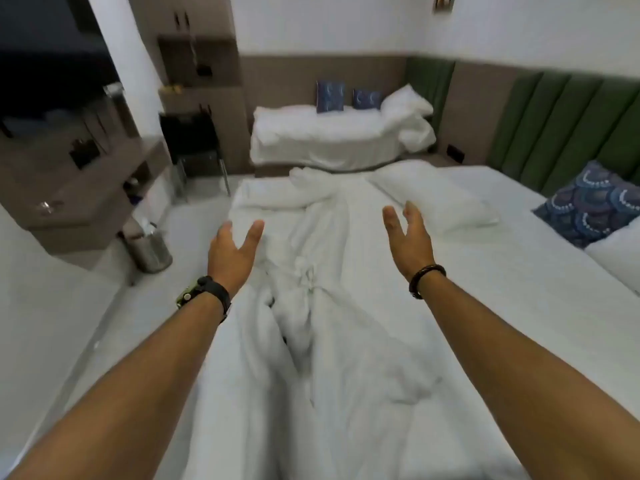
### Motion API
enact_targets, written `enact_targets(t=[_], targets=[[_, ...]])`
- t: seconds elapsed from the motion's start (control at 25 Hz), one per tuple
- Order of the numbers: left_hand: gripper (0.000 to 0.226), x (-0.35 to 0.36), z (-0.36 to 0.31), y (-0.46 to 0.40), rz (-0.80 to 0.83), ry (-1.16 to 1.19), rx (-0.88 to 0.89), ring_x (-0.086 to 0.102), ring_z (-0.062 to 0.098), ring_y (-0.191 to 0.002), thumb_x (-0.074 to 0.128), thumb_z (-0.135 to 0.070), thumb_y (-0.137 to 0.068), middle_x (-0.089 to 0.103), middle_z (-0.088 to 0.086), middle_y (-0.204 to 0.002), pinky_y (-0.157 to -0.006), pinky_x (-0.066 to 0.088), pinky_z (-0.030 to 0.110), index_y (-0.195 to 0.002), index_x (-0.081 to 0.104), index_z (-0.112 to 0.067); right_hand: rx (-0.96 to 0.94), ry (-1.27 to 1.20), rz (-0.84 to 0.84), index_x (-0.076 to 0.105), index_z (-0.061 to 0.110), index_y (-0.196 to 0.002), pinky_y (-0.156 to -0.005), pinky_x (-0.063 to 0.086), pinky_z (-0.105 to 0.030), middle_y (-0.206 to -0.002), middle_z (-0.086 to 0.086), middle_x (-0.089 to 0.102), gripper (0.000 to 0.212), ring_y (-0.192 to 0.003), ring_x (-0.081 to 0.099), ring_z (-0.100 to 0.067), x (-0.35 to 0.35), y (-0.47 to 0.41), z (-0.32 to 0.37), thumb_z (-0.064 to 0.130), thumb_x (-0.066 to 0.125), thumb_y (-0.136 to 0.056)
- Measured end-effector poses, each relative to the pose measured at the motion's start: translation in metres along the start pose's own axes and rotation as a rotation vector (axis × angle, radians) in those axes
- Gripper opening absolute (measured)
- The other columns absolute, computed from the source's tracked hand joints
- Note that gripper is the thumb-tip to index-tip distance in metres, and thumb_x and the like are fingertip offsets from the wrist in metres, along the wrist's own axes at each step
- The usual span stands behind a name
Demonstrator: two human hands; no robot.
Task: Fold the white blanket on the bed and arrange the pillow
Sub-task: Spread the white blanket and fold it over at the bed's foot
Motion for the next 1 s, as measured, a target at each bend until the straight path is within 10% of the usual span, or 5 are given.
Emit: enact_targets(t=[0.28,0.48,0.68,0.88,1.0], targets=[[0.09,0.16,0.245,0.077,0.357,-0.282,-0.537,0.044,0.033,-0.132,0.065,-0.063,-0.079,0.04,0.016,-0.149,-0.106,0.041,0.041,-0.145,0.038,-0.009,0.702,0.175,-0.004,0.019,0.015,-0.154,-0.115,0.031,-0.045,-0.158,-0.01,0.03,0.108,-0.143,0.032,-0.03,-0.008,0.069,-0.324,0.075,0.059,-0.073],[0.131,0.179,0.363,0.158,0.381,-0.387,-0.892,0.034,0.037,-0.137,0.077,-0.074,-0.054,0.024,0.013,-0.154,-0.11,0.037,0.051,-0.152,0.011,-0.017,1.017,-0.023,-0.082,0.036,0.01,-0.14,-0.1,0.049,-0.051,-0.134,-0.012,0.056,0.123,-0.116,0.057,-0.034,0.019,0.108,-0.465,0.069,0.083,-0.043],[0.142,0.157,0.402,0.169,0.257,-0.298,-0.968,0.049,0.035,-0.124,0.059,-0.097,-0.033,0.045,0.014,-0.143,-0.104,0.042,0.047,-0.142,0.032,-0.01,1.031,-0.148,-0.236,0.049,0.008,-0.13,-0.089,0.053,-0.041,-0.113,-0.005,0.064,0.081,-0.096,0.062,-0.027,0.037,0.108,-0.498,0.04,0.087,-0.066],[0.111,0.145,0.424,0.182,0.343,-0.368,-1.036,0.048,0.035,-0.125,0.067,-0.079,-0.062,0.046,0.013,-0.143,-0.103,0.043,0.048,-0.143,0.035,-0.009,0.805,-0.034,-0.263,0.062,0.008,-0.122,-0.073,0.047,-0.026,-0.106,-0.003,0.063,0.034,-0.102,0.063,-0.026,0.027,0.077,-0.458,0.016,0.058,-0.089],[0.082,0.134,0.38,0.169,0.075,-0.612,-0.655,0.051,0.037,-0.114,0.075,-0.061,-0.069,0.05,0.015,-0.129,-0.094,0.046,0.048,-0.127,0.045,-0.011,0.635,-0.075,-0.22,0.064,0.021,-0.109,-0.066,0.049,-0.021,-0.093,0.007,0.066,0.027,-0.086,0.065,-0.011,0.027,0.068,-0.408,0.012,0.053,-0.087]])
Point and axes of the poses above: each hand's wrist, its own y-axis away from the middle knuckle, its own x-axis out of the palm, z = x × y, the point moved 10 cm from there along -y, towards the middle knuckle
